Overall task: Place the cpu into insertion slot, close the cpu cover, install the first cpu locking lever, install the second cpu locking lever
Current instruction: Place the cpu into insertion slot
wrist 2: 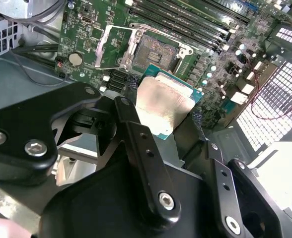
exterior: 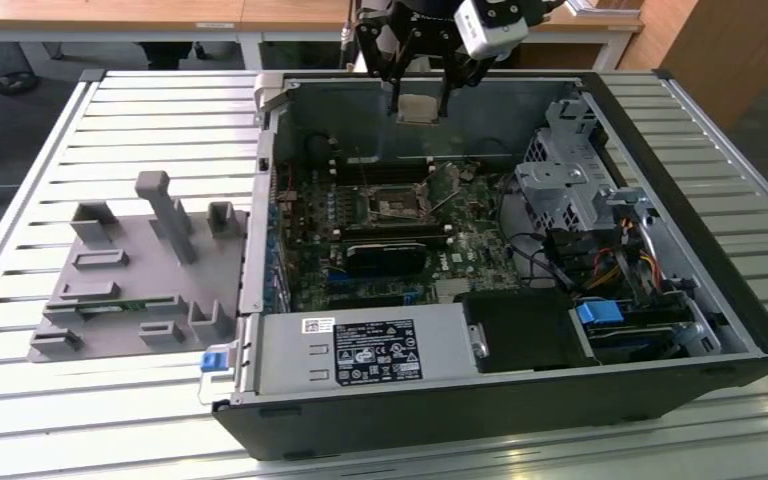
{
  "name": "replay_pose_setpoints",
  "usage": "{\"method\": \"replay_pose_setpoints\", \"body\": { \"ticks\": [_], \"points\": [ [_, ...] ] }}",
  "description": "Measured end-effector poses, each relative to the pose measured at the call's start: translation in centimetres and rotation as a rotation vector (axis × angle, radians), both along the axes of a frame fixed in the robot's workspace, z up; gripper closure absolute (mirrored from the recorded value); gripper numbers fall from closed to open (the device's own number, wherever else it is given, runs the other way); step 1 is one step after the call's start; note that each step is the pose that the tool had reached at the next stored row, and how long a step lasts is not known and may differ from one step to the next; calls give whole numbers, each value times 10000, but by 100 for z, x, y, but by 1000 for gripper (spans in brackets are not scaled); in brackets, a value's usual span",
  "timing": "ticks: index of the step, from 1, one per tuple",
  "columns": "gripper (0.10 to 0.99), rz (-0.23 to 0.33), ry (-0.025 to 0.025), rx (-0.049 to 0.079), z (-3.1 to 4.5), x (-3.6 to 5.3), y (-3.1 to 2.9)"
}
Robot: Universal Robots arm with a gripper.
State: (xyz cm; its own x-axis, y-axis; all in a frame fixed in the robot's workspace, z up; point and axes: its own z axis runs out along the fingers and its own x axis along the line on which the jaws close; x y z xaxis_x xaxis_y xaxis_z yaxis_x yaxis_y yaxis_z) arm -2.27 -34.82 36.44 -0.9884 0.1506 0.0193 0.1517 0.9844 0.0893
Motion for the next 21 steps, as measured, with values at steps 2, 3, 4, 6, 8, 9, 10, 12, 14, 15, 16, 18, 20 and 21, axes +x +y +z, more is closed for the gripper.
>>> {"method": "replay_pose_setpoints", "body": {
  "ticks": [2,3,4,6,8,9,10,12,14,15,16,18,20,21],
  "points": [
    [541,-28,0,0,0,0,0],
    [541,-43,0,0,0,0,0],
    [541,-59,0,0,0,0,0],
    [541,-91,0,0,0,0,0],
    [541,-123,0,-1,0,0,0],
    [541,-139,0,0,0,0,0],
    [541,-155,0,0,0,0,0],
    [541,-188,0,0,0,0,0],
    [541,-222,0,0,0,0,0],
    [541,-238,0,0,0,0,0],
    [541,-253,0,0,0,0,0],
    [541,-284,0,0,0,0,0],
    [541,-333,0,0,0,0,0],
    [541,-370,0,0,0,0,0]
  ]
}}
